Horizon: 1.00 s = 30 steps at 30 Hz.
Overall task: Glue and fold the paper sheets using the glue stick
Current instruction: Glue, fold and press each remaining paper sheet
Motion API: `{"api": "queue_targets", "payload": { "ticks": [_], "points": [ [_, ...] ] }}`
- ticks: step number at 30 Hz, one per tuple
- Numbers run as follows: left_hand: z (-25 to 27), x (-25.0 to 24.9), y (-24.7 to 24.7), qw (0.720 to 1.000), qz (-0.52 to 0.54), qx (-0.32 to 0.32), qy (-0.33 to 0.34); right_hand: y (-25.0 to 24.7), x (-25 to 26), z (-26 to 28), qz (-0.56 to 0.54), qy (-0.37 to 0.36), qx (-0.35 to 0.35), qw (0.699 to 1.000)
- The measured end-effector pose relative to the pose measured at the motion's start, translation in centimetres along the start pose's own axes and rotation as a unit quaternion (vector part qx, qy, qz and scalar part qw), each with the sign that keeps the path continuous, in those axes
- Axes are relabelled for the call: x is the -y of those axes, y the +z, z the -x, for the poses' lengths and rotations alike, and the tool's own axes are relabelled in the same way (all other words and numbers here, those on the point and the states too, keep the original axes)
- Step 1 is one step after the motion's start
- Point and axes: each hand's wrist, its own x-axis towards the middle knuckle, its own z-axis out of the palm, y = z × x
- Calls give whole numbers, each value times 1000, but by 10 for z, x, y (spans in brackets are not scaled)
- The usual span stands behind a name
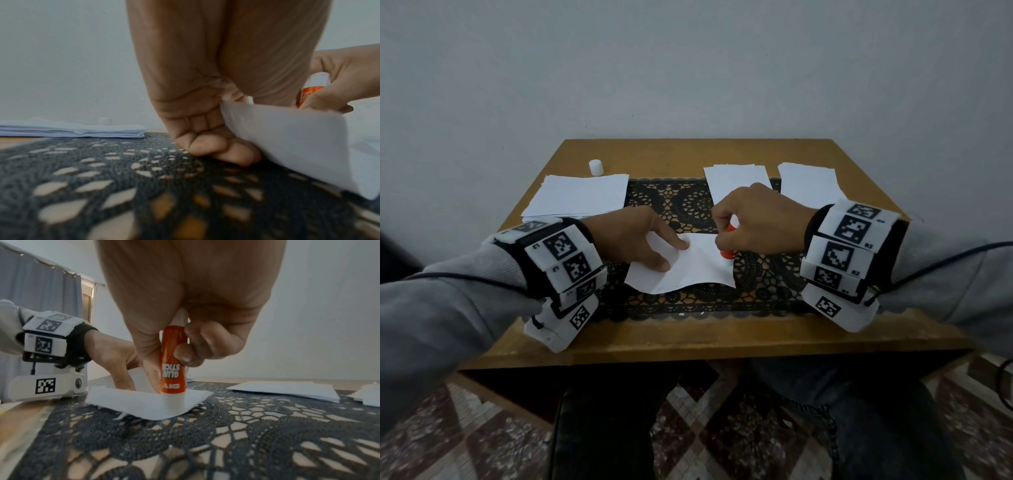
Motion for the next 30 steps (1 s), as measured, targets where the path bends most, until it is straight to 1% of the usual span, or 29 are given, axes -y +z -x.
{"api": "queue_targets", "payload": {
  "ticks": [6, 9, 11, 13, 15, 16, 19, 20, 23, 25, 27, 30],
  "points": [
    [1, -1, 0, 1000, -4, -3, 1, -2, 0, 7, -5, -6, 21, 1000],
    [3, -1, 0, 1000, -5, -7, 1, -6, -4, 10, 0, -3, 22, 1000],
    [3, 0, 1, 1000, -5, -9, 1, -13, -9, 11, -5, 7, 10, 1000],
    [4, 0, 2, 1000, -4, -15, -2, -25, -16, 12, -4, 23, -14, 1000],
    [5, 0, 2, 1000, 1, -25, -6, -38, -22, 13, 14, 43, -54, 997],
    [6, -1, 2, 1000, -2, -30, -6, -45, -28, 13, 3, 59, -63, 996],
    [7, -4, 2, 998, -50, -40, 7, -63, -48, 12, -114, 116, -23, 986],
    [7, -6, 2, 997, -65, -42, 11, -65, -57, 9, -113, 128, -18, 985],
    [5, -6, 1, 995, -92, -43, 24, -64, -77, -5, -7, 143, -37, 989],
    [5, -5, 1, 995, -88, -38, 30, -62, -85, -15, 27, 164, -51, 985],
    [5, -4, 0, 996, -81, -34, 34, -59, -94, -27, 6, 199, -80, 977],
    [3, -3, -1, 995, -81, -33, 38, -55, -105, -45, -88, 233, -134, 959]
  ]
}}
